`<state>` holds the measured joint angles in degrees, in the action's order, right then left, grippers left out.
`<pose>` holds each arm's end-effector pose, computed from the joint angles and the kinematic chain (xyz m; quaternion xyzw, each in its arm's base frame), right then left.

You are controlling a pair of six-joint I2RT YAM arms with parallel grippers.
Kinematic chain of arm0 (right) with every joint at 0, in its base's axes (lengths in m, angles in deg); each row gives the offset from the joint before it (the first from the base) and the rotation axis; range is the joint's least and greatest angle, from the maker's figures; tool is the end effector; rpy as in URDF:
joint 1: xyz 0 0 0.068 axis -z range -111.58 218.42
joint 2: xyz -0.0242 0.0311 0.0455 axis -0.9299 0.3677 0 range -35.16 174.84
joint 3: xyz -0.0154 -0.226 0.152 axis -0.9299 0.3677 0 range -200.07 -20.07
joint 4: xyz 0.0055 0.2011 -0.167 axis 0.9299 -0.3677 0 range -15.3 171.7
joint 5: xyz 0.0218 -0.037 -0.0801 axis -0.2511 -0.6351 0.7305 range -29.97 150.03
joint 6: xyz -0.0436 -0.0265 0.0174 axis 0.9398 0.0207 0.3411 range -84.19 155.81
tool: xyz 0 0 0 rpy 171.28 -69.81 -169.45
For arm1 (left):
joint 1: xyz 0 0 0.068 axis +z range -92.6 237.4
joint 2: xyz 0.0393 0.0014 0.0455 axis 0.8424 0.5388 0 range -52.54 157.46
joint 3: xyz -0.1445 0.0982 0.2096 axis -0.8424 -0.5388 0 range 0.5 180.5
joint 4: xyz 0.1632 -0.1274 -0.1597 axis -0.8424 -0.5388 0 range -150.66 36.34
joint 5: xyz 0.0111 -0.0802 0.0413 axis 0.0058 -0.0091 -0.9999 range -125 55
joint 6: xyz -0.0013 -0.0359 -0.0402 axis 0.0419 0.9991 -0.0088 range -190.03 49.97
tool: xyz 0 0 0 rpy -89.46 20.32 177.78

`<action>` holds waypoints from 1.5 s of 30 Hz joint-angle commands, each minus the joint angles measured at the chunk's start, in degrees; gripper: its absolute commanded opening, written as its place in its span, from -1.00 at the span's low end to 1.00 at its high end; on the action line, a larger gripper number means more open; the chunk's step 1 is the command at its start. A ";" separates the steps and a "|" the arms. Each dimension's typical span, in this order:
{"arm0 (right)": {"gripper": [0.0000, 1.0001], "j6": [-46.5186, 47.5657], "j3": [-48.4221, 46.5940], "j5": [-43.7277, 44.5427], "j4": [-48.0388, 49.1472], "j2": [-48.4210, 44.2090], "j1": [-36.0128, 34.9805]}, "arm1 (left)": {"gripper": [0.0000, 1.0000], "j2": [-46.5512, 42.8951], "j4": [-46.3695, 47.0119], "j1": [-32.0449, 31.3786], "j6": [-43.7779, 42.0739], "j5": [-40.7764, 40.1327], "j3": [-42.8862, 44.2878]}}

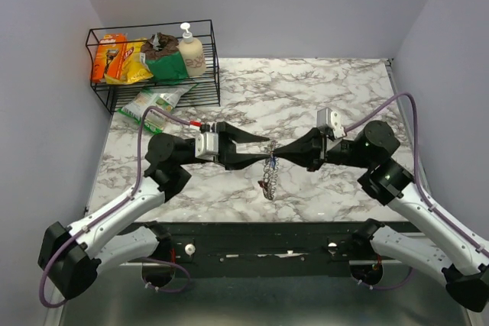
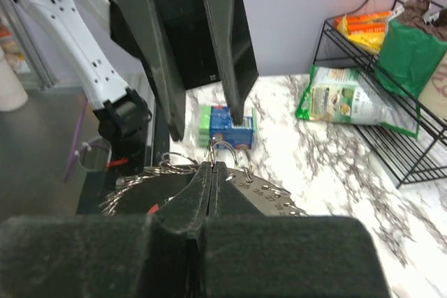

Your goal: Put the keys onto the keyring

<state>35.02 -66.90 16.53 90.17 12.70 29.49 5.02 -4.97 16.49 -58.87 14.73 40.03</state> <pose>0.1307 0.1372 0.3778 -0.4634 0.4881 0.4671 0.5734 0.1434 -0.1602 0.3670 0.4685 0.3403 -0.5330 0.6169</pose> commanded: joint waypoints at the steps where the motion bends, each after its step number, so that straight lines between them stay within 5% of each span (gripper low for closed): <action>1: -0.99 7.47 -7.04 1.15 -12.41 2.58 0.00 | 0.12 -5.00 -26.15 -0.23 -14.64 -5.25 6.07; 5: -0.99 12.03 -13.44 0.00 -22.33 6.45 0.00 | 0.20 -6.50 -43.29 -0.23 -23.01 -10.09 11.26; 15: -0.99 16.97 -21.55 1.32 -35.71 16.55 -0.09 | 0.34 2.73 -75.73 -0.23 -23.82 -15.99 27.35; 34: -0.99 19.78 -19.27 -2.01 -34.66 26.06 -0.52 | 0.25 5.10 -70.83 -0.05 -25.04 -12.21 19.62; 45: -0.99 20.13 -18.21 -4.83 -33.87 24.83 -0.52 | -0.16 7.74 -68.90 -0.05 -25.57 -12.47 20.24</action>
<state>54.38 -86.18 14.80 54.61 39.06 29.38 11.99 -75.59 16.40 -83.77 1.27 59.11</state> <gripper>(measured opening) 0.013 0.488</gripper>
